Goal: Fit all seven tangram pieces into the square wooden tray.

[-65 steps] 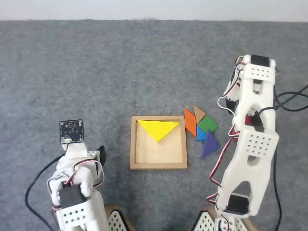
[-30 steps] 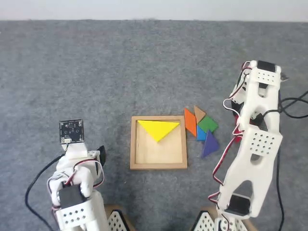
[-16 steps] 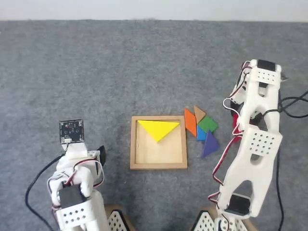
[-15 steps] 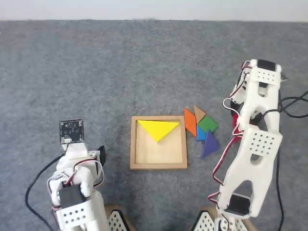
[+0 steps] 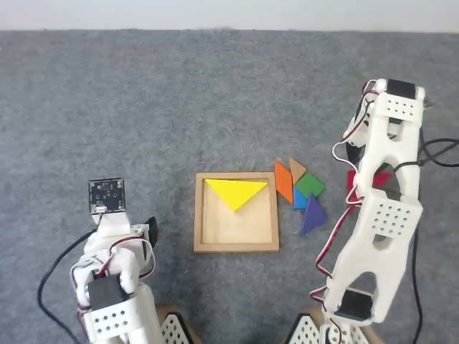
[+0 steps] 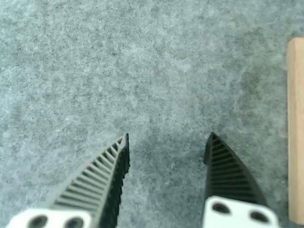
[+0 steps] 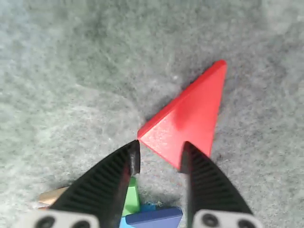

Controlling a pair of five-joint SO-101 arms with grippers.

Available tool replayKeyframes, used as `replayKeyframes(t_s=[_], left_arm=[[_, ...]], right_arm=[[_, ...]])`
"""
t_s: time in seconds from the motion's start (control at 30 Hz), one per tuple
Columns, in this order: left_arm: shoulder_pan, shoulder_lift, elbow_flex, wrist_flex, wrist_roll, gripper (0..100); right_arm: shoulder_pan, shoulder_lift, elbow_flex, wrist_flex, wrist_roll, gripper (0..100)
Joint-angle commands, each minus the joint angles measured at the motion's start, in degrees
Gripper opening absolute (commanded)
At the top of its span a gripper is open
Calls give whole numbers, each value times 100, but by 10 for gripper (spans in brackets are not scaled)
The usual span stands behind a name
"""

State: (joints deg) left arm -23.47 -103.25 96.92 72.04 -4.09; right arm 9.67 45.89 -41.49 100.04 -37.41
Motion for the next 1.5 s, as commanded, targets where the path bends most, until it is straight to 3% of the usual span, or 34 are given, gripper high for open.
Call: replayKeyframes(t_s=[0.0, 0.07, 0.77, 0.97, 1.47], left_arm=[[-26, -88, -48, 26, 53, 245], [-26, -88, -48, 26, 53, 245], [-26, -88, -48, 26, 53, 245], [-26, -88, -48, 26, 53, 245], [-26, -88, -48, 26, 53, 245]], right_arm=[[-48, 22, -193, 13, 26, 302], [-48, 295, -211, -22, 26, 341], [-154, 1130, -343, -347, 53, 324], [-101, 1059, -343, -382, 62, 181], [-110, -154, -316, 92, 123, 120]])
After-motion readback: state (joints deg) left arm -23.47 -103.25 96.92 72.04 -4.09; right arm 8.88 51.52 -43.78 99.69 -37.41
